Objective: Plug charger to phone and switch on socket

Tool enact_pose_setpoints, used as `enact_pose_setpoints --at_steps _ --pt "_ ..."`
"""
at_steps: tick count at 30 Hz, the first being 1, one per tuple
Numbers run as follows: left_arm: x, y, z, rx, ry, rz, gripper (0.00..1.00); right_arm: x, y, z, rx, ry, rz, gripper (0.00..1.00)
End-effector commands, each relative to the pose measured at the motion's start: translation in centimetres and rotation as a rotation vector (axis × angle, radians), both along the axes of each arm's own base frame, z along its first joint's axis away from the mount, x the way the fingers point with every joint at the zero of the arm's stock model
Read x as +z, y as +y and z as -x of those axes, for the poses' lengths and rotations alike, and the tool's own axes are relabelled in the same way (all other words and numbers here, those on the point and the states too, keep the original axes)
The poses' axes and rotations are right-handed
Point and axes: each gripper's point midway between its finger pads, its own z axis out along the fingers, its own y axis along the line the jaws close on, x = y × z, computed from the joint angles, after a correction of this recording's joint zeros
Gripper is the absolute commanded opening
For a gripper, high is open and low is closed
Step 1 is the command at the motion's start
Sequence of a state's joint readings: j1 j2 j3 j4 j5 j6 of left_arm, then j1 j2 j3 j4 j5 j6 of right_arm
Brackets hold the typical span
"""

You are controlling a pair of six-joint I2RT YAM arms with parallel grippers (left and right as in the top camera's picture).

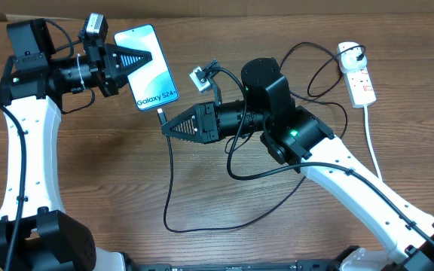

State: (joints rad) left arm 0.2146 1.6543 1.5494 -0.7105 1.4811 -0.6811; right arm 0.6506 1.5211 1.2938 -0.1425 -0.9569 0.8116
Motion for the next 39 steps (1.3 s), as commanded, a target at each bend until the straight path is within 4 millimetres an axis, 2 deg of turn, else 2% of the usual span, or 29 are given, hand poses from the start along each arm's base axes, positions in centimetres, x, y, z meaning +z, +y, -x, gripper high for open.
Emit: enact_pose_setpoints --at_steps 1,39 --pt "1.04 -0.41 0.7 -0.037 -0.03 0.026 0.04 1.56 -0.2 0.23 -0.003 -0.044 -0.025 0.04" --pt "0.79 -0.53 1.28 -0.047 -0.027 0.035 0.04 1.3 -0.43 0.03 -0.01 -0.03 -0.016 0.04"
